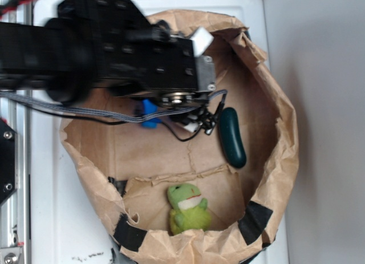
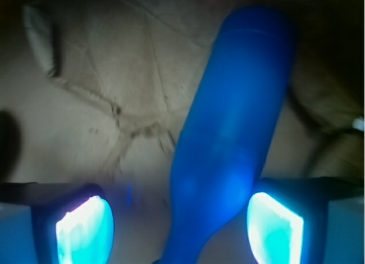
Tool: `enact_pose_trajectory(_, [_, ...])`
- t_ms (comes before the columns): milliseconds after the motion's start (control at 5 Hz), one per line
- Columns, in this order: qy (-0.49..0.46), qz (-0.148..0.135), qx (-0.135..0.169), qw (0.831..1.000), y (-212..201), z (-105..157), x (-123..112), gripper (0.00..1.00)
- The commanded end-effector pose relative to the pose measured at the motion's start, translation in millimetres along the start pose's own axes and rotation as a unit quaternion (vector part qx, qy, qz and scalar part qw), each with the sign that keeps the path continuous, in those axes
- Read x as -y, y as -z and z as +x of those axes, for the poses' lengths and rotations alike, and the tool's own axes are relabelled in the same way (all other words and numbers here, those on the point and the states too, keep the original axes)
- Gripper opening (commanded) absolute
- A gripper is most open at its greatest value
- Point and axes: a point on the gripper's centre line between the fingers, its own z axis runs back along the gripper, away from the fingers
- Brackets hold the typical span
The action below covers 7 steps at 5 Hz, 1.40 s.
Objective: Grab the blue bottle.
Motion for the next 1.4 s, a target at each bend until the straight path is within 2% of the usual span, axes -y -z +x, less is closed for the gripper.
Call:
enact_pose_trajectory(0, [-0.052, -0.020, 0.041, 0.998, -3, 39, -17, 1.00])
enact_pose_trajectory(200, [-0.045, -0.031, 0.059, 0.997, 3, 32, -27, 0.00])
enact_pose_trajectory(400, [-0.026, -0.043, 0.052, 0.997, -11, 28, -33, 0.00])
enact_pose_trajectory(600, [0.072, -0.077, 0.058, 0.993, -50, 14, -33, 0.00])
enact_pose_trajectory(800, [0.191, -0.111, 0.078, 0.972, -81, -2, -25, 0.00])
enact_pose_trajectory(1000, [0.259, -0.124, 0.065, 0.956, -106, -9, -22, 0.00])
enact_pose_trajectory(1200, [0.286, -0.111, 0.065, 0.950, -129, -23, -21, 0.00])
